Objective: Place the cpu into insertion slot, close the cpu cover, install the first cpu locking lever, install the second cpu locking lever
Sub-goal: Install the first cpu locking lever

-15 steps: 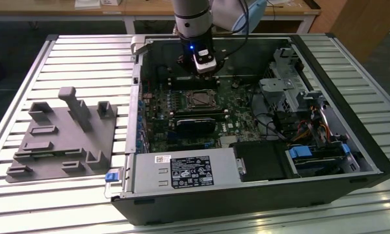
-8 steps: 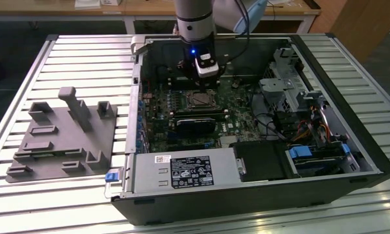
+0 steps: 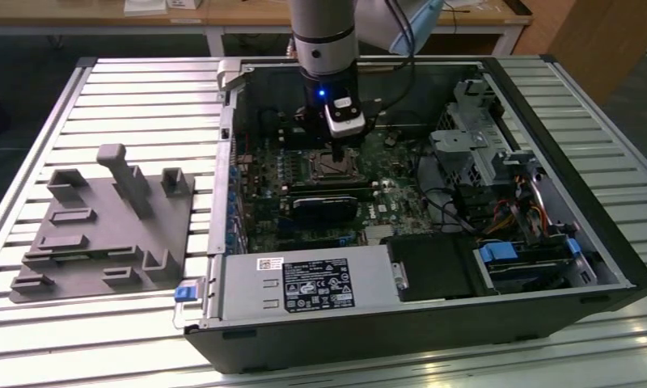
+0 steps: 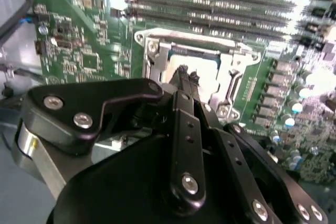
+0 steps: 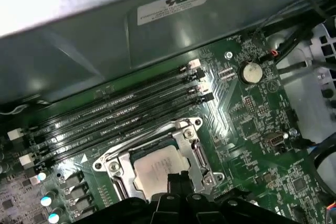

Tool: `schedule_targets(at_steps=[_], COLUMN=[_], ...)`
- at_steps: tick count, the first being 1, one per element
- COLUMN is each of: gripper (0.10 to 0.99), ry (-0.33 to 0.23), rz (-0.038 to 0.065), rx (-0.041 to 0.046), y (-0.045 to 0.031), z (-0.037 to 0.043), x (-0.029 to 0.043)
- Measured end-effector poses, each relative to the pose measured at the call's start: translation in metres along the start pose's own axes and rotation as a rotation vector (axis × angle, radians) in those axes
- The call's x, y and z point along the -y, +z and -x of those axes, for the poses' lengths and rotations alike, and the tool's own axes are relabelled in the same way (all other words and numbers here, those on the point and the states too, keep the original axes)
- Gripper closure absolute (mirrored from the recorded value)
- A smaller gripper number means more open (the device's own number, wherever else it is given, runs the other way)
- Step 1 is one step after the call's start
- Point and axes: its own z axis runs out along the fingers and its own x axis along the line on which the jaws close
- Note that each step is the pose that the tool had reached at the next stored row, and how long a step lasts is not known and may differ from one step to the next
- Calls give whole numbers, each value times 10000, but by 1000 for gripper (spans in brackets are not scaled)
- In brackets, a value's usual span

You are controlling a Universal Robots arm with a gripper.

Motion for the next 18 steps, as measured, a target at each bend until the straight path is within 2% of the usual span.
schedule_targets(at_steps=[1, 5, 6, 10, 18], gripper=[980, 980, 980, 980, 980], ry=[-3, -45, -52, -60, -959], rz=[-21, -260, -291, -290, -183], rx=[-43, -608, -681, -682, -698], y=[2, 17, 17, 18, 27], z=[0, 5, 6, 8, 16], x=[0, -1, 0, 4, 0])
